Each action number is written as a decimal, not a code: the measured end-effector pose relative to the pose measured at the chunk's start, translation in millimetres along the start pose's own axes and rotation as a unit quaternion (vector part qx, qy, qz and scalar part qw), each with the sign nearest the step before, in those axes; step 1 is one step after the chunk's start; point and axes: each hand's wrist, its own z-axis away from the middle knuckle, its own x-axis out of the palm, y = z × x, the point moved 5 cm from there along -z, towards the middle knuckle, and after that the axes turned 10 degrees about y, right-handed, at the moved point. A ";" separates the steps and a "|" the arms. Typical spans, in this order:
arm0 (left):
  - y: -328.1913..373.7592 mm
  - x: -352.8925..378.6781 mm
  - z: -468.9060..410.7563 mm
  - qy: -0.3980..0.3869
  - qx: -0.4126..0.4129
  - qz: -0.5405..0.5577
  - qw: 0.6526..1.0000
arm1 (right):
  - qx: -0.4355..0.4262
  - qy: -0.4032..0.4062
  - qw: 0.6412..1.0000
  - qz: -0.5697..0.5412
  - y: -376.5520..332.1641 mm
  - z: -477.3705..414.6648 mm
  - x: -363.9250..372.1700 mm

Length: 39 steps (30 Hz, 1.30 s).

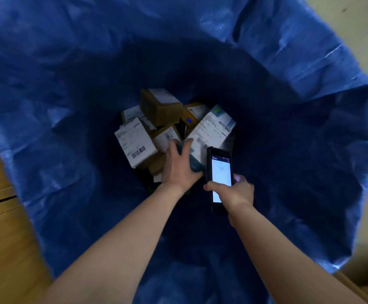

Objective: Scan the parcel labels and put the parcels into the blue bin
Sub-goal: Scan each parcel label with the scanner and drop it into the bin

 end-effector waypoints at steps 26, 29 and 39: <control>138.0 -191.1 133.8 0.040 0.137 -0.089 0.986 | -0.146 0.007 0.985 -0.097 -10.8 181.1 -204.7; 184.8 -203.5 175.5 0.039 0.192 -0.109 0.975 | -0.141 0.029 0.979 -0.147 15.6 202.5 -268.8; 374.0 -150.7 347.1 0.019 0.351 -0.051 0.935 | -0.150 0.141 0.946 -0.249 179.1 259.5 -489.9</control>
